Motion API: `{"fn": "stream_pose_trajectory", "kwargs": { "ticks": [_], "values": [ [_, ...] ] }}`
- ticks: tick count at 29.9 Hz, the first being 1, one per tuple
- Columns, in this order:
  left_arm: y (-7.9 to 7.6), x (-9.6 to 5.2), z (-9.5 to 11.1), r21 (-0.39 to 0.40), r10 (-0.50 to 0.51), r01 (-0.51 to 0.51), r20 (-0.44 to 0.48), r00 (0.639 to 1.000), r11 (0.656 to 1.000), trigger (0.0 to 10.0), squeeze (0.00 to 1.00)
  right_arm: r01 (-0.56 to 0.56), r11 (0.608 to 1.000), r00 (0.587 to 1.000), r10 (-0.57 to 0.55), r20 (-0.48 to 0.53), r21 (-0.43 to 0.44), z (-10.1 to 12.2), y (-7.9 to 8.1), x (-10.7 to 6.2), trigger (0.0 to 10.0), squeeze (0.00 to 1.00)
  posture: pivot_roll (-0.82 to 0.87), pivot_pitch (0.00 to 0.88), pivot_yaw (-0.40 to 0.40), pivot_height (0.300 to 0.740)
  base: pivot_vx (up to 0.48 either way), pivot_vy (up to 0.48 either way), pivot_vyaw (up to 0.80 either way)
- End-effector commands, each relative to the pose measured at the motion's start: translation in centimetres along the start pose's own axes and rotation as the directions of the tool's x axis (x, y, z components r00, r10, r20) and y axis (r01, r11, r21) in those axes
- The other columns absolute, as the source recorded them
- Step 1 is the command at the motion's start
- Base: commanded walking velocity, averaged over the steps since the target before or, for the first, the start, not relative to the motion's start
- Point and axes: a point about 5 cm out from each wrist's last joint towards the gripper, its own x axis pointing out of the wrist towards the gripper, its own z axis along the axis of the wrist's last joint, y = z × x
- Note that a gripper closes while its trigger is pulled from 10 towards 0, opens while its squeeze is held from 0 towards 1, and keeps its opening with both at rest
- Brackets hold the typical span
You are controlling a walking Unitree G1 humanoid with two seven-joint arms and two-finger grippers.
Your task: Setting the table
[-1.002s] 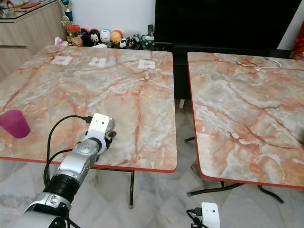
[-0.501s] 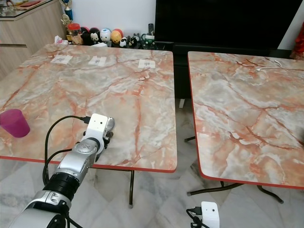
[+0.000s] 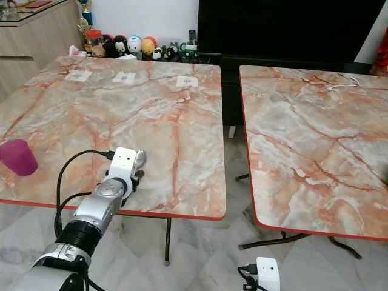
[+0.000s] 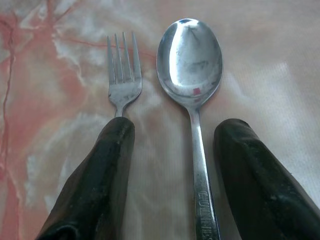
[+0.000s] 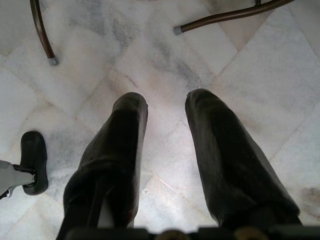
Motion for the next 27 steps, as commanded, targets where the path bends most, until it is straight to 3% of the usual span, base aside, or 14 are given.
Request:
{"fn": "stream_pose_trajectory", "kwargs": {
  "ticks": [1, 5, 9, 10, 12, 13, 14, 15, 16, 27],
  "values": [
    [-0.3, 0.1, -0.8, -0.031, -0.023, 0.021, -0.054, 0.998, 0.999, 10.0, 0.00, 0.004, 1.000, 1.000, -0.004, -0.012, 0.000, 0.0, -0.2, 0.0, 10.0, 0.00, 0.12, 0.000, -0.071, 0.740, 0.000, 0.000, 0.00],
    [-0.8, -0.1, -0.8, -0.059, -0.079, 0.076, -0.062, 0.995, 0.995, 10.0, 0.00, 0.004, 1.000, 1.000, -0.004, -0.012, 0.001, 0.0, -0.2, 0.0, 10.0, 0.00, 0.12, 0.000, -0.071, 0.740, 0.000, 0.000, 0.00],
    [-1.1, -0.1, -0.9, -0.060, -0.092, 0.088, -0.066, 0.994, 0.994, 9.2, 0.00, 0.003, 1.000, 1.000, -0.003, -0.012, 0.001, -0.1, -0.2, 0.0, 10.0, 0.00, 0.12, 0.000, -0.070, 0.740, 0.000, 0.000, 0.00],
    [-1.1, -0.1, -1.0, -0.072, -0.094, 0.088, -0.073, 0.993, 0.993, 4.5, 0.00, 0.003, 1.000, 1.000, -0.003, -0.012, 0.001, -0.1, -0.2, 0.0, 10.0, 0.00, 0.12, 0.000, -0.070, 0.740, 0.000, 0.000, 0.00],
    [-1.2, -0.1, -1.2, -0.072, -0.097, 0.092, -0.079, 0.992, 0.993, 4.3, 0.00, 0.002, 1.000, 1.000, -0.002, -0.012, 0.001, -0.1, -0.2, 0.0, 10.0, 0.00, 0.12, 0.000, -0.070, 0.740, 0.000, 0.000, 0.00],
    [-1.2, -0.1, -1.2, -0.069, -0.101, 0.095, -0.081, 0.992, 0.993, 2.6, 0.00, 0.002, 1.000, 1.000, -0.002, -0.012, 0.001, -0.1, -0.2, 0.0, 10.0, 0.00, 0.12, 0.000, -0.071, 0.740, 0.000, 0.000, 0.00],
    [-1.2, -0.2, -1.2, -0.069, -0.103, 0.098, -0.083, 0.991, 0.993, 2.6, 0.00, 0.002, 1.000, 1.000, -0.002, -0.013, 0.001, -0.1, -0.2, 0.0, 10.0, 0.00, 0.12, 0.000, -0.071, 0.740, 0.000, 0.000, 0.00],
    [-1.3, -0.2, -1.2, -0.065, -0.109, 0.103, -0.084, 0.991, 0.992, 0.5, 0.00, 0.002, 1.000, 1.000, -0.002, -0.013, 0.001, -0.1, -0.2, 0.0, 10.0, 0.00, 0.12, 0.000, -0.070, 0.740, 0.000, 0.000, 0.00],
    [-1.3, -0.2, -1.3, -0.065, -0.116, 0.110, -0.085, 0.990, 0.992, 0.0, 0.00, 0.002, 1.000, 1.000, -0.002, -0.013, 0.000, -0.1, -0.2, 0.0, 10.0, 0.00, 0.12, 0.000, -0.070, 0.740, 0.000, 0.000, 0.00],
    [-1.5, -0.3, -1.5, -0.062, -0.134, 0.129, -0.102, 0.986, 0.990, 0.0, 0.00, 0.000, 1.000, 1.000, 0.000, -0.016, -0.002, -0.1, -0.2, 0.0, 10.0, 0.00, 0.12, 0.000, -0.070, 0.740, 0.000, 0.000, 0.00]
  ]
}}
